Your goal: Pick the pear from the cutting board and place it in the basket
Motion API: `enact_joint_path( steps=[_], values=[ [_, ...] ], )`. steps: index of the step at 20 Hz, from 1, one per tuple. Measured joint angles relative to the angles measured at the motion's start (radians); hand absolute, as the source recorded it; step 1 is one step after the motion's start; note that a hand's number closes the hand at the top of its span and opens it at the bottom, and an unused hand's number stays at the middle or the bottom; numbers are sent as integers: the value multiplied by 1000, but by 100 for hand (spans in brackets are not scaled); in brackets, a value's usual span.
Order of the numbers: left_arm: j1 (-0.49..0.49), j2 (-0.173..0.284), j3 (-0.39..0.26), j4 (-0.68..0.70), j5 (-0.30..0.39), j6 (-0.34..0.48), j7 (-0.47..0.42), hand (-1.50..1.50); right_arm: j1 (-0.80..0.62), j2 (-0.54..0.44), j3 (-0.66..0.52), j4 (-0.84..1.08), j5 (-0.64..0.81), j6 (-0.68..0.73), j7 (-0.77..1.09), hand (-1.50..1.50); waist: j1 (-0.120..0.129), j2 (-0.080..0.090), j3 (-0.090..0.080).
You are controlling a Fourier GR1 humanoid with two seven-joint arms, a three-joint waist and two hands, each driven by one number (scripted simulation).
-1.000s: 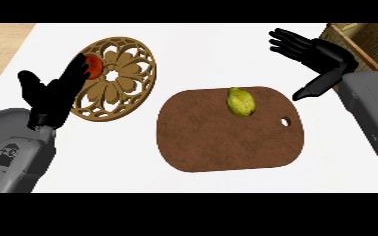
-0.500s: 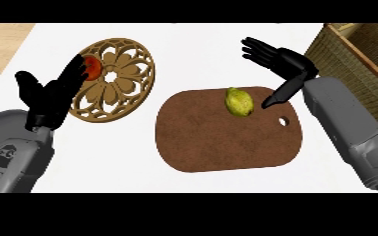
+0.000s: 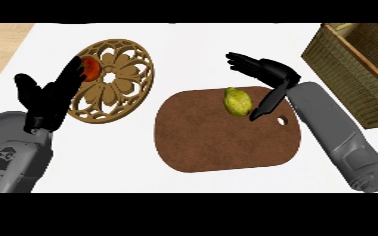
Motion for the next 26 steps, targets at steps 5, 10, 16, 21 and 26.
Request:
enact_joint_path(
  steps=[5,10,16,21,26],
  values=[
    [12,2,6,-14,-6,-9,4,0,-1,17,10,21,26,-28,-38,-150,1,0,0],
    [16,-6,11,-22,-15,-5,7,0,6,10,15,16,24,-14,-54,-150,-3,0,0],
    [9,-12,23,-12,-15,-13,6,0,32,15,27,-10,22,-23,-77,-150,-8,0,0],
    [28,-15,27,-20,-24,-17,8,0,44,29,55,-14,54,-57,-104,-150,-10,-4,0],
    [28,-20,38,-13,-34,-24,2,0,38,34,76,11,89,-87,-132,-150,-11,-3,0]
  ],
)
